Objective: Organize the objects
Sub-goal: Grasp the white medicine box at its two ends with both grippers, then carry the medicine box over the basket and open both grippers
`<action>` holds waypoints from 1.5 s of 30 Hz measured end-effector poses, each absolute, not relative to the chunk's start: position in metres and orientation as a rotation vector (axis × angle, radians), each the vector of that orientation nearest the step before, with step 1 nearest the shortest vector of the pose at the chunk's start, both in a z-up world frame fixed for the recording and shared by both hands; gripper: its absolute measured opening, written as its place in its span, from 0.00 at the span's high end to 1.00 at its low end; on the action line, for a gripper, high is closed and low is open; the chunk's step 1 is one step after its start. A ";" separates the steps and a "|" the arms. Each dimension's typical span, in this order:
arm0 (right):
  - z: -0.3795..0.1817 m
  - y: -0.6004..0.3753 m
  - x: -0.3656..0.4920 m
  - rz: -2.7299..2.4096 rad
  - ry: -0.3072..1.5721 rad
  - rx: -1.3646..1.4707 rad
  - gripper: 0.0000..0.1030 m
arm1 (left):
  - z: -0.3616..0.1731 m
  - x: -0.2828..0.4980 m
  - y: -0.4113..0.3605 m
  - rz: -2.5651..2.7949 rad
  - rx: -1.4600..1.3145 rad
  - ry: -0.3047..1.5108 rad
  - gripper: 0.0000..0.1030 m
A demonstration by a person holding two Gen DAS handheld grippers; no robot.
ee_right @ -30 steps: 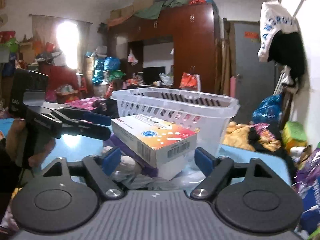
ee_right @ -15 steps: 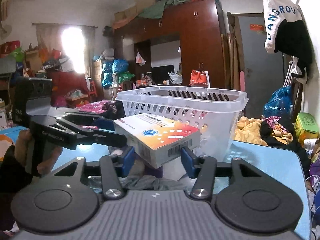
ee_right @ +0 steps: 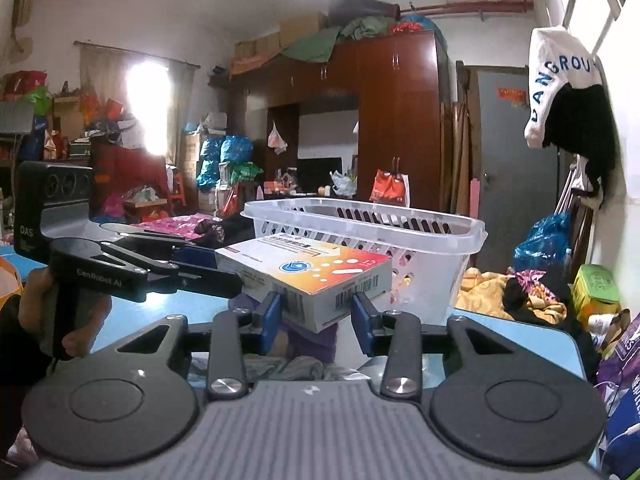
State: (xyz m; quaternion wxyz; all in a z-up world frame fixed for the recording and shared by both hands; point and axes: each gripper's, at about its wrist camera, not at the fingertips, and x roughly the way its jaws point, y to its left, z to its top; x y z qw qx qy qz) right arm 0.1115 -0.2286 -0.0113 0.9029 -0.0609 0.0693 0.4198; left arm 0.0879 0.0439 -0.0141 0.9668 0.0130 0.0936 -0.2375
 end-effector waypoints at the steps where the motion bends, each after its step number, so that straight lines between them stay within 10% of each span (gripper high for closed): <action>1: -0.011 -0.228 0.111 0.867 0.140 -0.128 0.59 | -0.014 0.085 0.043 -0.475 0.030 0.181 0.49; 24: 0.050 -0.215 0.143 0.866 0.093 -0.157 0.60 | 0.062 0.080 0.033 -0.375 0.116 0.068 0.56; 45: 0.043 -0.152 0.251 0.771 0.455 -0.191 0.60 | 0.071 0.246 0.069 -0.298 0.048 0.442 0.58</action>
